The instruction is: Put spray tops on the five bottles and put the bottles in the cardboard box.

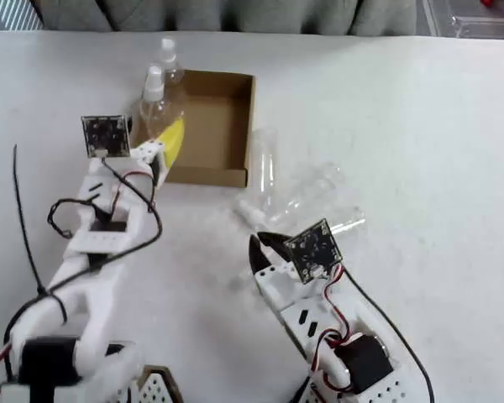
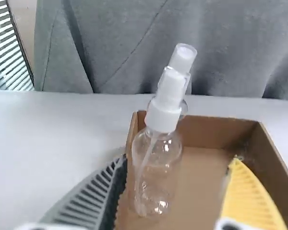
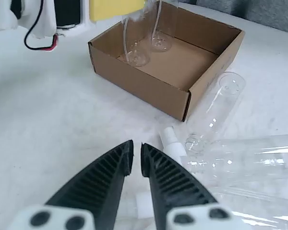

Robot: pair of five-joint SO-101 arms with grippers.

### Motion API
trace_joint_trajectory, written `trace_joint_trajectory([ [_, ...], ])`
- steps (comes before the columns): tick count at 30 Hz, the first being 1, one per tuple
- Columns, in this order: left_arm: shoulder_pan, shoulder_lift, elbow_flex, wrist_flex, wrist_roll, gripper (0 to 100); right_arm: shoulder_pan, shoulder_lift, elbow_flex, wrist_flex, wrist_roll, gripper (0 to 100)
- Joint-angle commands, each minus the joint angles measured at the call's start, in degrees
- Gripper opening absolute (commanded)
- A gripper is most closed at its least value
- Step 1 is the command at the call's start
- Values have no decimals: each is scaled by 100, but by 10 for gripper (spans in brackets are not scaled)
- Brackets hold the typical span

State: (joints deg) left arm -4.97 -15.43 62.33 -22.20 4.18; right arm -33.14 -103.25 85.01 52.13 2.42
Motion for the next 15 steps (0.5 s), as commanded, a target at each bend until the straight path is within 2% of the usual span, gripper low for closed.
trace_joint_trajectory([
  [1, -31, -1455, 105, 1644, -141, 309, 48, 4, 70, -92, -9, 15],
  [8, 40, -3442, 79, 4730, -141, 309, 119, 4, 114, -92, -9, 15],
  [15, 295, -4655, 413, 6365, -97, 308, 1059, 4, 79, -312, 0, 15],
])
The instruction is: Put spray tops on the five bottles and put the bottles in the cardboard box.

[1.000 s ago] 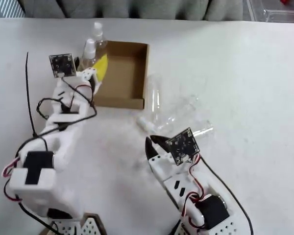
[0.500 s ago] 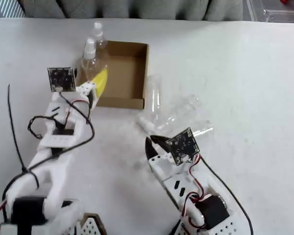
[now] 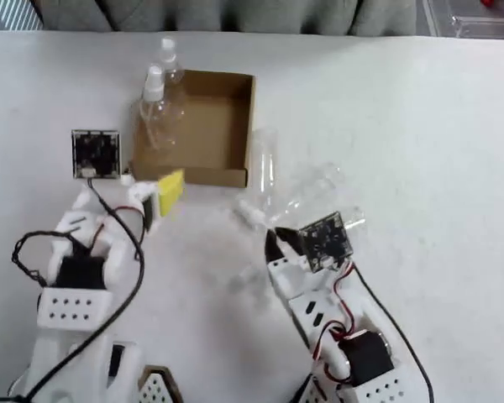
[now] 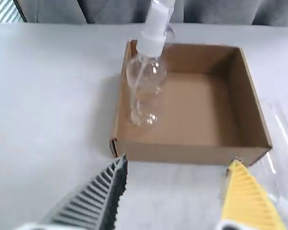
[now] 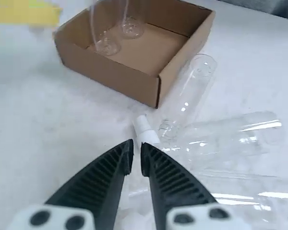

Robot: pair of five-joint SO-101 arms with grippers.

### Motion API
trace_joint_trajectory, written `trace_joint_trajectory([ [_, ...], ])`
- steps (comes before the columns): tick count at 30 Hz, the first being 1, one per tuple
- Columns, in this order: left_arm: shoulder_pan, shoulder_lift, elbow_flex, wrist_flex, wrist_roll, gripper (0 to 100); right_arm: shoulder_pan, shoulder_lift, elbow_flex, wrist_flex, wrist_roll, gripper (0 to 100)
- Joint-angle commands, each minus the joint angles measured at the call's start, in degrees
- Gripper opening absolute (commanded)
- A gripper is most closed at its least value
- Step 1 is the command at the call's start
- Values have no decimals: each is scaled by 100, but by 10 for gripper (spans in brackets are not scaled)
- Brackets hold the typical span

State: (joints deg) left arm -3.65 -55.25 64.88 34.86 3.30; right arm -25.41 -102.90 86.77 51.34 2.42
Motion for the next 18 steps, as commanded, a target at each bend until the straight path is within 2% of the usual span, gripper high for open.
trace_joint_trajectory([
  [1, 163, -804, 264, 809, -9, 308, 330, -31, -88, -251, 0, 15],
  [8, 127, -1684, 1231, 1389, -9, 291, 382, -31, -62, -259, 0, 15],
  [10, 127, -1921, 1512, 1424, -44, 233, 382, -31, -53, -259, 0, 15],
  [15, 119, -2387, 2084, 1398, -62, 15, 611, -31, -62, -259, 193, 15],
  [18, 119, -2554, 2435, 1424, -62, 49, 857, -22, -62, -259, 747, 15],
])
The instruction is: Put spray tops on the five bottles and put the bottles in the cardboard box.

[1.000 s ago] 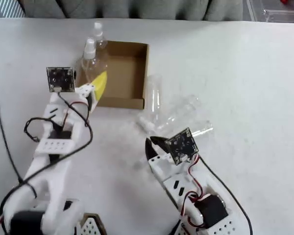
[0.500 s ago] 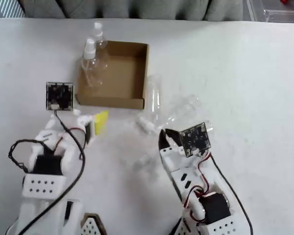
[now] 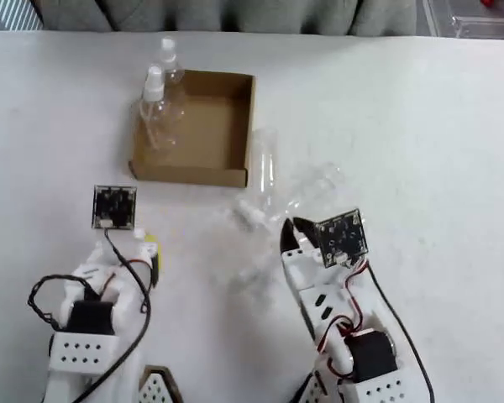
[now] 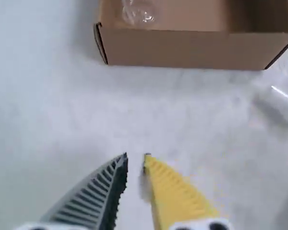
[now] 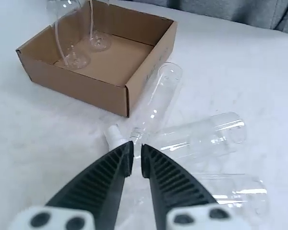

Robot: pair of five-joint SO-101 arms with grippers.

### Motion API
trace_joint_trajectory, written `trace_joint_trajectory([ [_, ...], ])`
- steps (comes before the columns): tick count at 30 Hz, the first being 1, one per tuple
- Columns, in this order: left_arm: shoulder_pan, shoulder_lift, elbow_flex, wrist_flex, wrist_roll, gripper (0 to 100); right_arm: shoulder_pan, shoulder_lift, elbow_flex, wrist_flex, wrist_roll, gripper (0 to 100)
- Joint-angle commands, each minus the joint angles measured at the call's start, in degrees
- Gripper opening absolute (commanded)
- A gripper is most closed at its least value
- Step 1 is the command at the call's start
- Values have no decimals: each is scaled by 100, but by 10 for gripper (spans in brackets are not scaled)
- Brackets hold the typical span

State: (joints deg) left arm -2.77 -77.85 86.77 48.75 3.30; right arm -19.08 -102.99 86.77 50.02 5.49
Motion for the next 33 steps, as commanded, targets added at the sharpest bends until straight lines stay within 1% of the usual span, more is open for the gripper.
trace_joint_trajectory([
  [1, -4, -338, 360, 35, -70, 48, 259, -4, -79, -127, 519, 15],
  [5, -374, -505, 659, 0, -501, 20, 365, 40, -316, -40, 536, 15],
  [8, -514, -716, 712, 44, -413, 21, 585, 57, -677, 110, 527, 15],
  [10, -488, -875, 782, 105, -413, 21, 708, 268, -897, 110, 378, 15],
  [12, -409, -1042, 844, 123, -413, 21, 743, 760, -1169, 75, 316, 15],
  [16, -391, -1429, 1011, 141, -413, 21, 760, 2281, -2040, 75, 334, 15],
  [21, -426, -1921, 1064, 571, -413, 22, 769, 4215, -3209, 127, 440, 15],
  [23, -426, -2053, 1064, 721, -422, 22, 822, 4884, -3648, 259, 1011, 15],
  [26, -435, -2088, 1055, 765, -431, 23, 963, 5771, -4440, 611, 2295, 15],
  [29, -435, -2088, 1055, 765, -431, 23, 936, 6519, -5108, 1103, 3719, 19],
  [31, -435, -2088, 1055, 765, -431, 23, 910, 6914, -5433, 1437, 4492, 62],
  [33, -435, -2088, 1055, 765, -431, 23, 857, 7231, -5626, 1613, 5029, 151],
])
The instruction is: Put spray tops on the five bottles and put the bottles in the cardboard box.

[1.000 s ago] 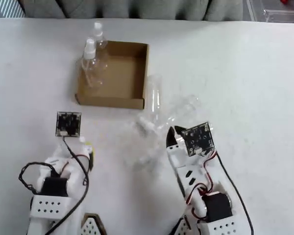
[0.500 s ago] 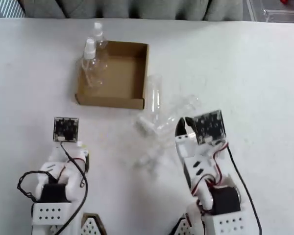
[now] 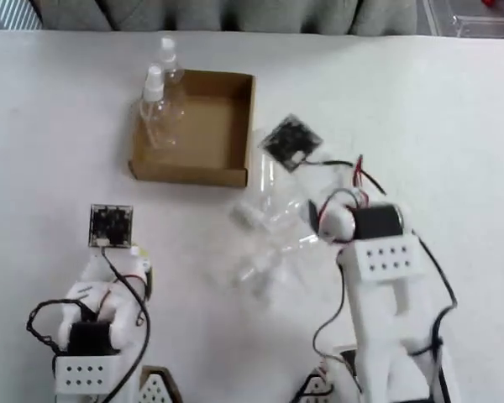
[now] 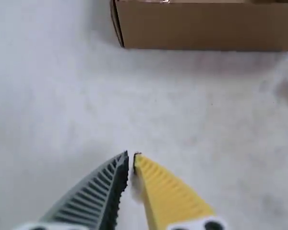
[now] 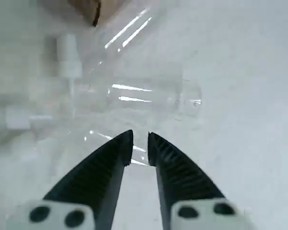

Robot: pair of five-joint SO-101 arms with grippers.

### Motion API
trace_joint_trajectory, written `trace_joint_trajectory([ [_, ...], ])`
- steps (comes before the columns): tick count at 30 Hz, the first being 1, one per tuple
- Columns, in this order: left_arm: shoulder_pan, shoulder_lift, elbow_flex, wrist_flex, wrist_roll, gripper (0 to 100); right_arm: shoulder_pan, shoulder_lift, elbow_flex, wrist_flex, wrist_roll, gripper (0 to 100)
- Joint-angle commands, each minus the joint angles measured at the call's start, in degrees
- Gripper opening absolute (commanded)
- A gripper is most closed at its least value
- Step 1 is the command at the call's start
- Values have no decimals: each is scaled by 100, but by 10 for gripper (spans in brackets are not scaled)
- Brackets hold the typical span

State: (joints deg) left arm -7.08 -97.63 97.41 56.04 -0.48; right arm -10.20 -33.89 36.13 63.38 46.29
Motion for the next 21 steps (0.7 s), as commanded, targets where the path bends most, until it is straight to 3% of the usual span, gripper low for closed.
trace_joint_trajectory([
  [1, -4, -110, -9, 35, -53, 23, -40, 453, -598, 347, 1248, 194],
  [5, -4, -110, -9, 35, -53, 23, -180, 796, -589, 470, 2585, 273],
  [21, 40, -110, -9, 44, -492, 23, -400, 3099, -2505, 1552, 4695, 287],
])
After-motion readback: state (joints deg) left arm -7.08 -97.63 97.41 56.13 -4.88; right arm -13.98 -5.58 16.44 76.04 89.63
